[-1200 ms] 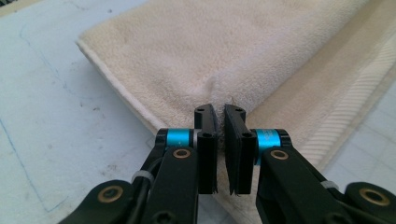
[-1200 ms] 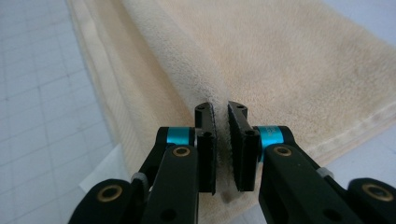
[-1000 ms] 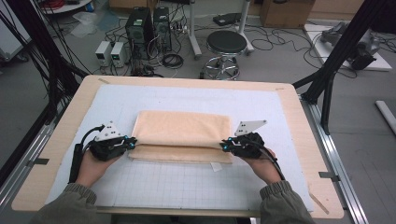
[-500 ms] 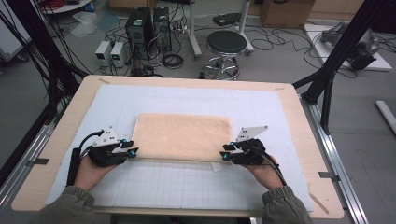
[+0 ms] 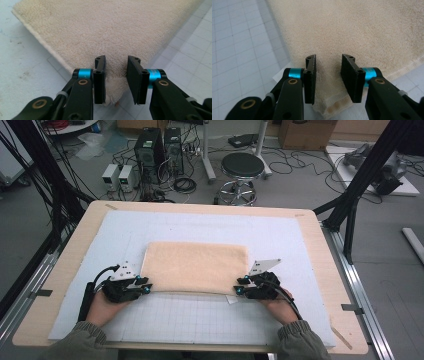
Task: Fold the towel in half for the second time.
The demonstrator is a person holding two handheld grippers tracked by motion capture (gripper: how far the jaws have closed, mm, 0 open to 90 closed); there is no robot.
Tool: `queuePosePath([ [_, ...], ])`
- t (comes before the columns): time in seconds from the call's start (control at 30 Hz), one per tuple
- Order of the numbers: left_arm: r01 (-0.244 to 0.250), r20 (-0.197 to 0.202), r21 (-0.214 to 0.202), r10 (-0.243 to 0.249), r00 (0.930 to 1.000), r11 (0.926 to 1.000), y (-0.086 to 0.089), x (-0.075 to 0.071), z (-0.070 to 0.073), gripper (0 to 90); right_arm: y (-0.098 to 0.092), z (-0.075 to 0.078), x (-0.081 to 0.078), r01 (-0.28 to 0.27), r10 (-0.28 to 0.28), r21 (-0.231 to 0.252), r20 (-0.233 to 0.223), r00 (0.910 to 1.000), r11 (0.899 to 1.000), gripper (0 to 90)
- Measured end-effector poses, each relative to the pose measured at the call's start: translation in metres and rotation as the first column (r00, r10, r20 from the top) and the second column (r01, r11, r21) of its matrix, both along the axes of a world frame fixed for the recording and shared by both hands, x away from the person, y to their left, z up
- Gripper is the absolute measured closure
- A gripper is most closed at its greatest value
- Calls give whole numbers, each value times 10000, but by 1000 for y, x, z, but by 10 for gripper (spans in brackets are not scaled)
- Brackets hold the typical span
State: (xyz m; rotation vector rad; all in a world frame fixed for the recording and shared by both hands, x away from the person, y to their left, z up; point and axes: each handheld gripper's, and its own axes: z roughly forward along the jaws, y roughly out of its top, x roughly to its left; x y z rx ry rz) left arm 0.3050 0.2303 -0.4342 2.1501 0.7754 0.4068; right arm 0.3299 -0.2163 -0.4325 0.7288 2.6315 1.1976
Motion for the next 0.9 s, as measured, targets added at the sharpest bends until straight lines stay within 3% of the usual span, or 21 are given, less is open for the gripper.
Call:
queuePosePath([
  [0.2,-107,-42,-353,105,9999,9993,1,1,1,636,-3,4,0,329,-337,389,221,9992,9987,521],
  [0.5,-378,30,-929,382,9993,9950,4,2,9,496,-8,11,6,1013,-1057,1122,335,9938,9885,379],
  [0.73,-584,298,-1327,629,9976,9894,4,5,18,416,-5,21,13,1266,-1348,1294,568,9892,9835,295],
  [0.9,-834,381,-1393,895,9953,9867,5,4,22,343,1,20,16,1338,-1413,1149,599,9882,9843,244],
])
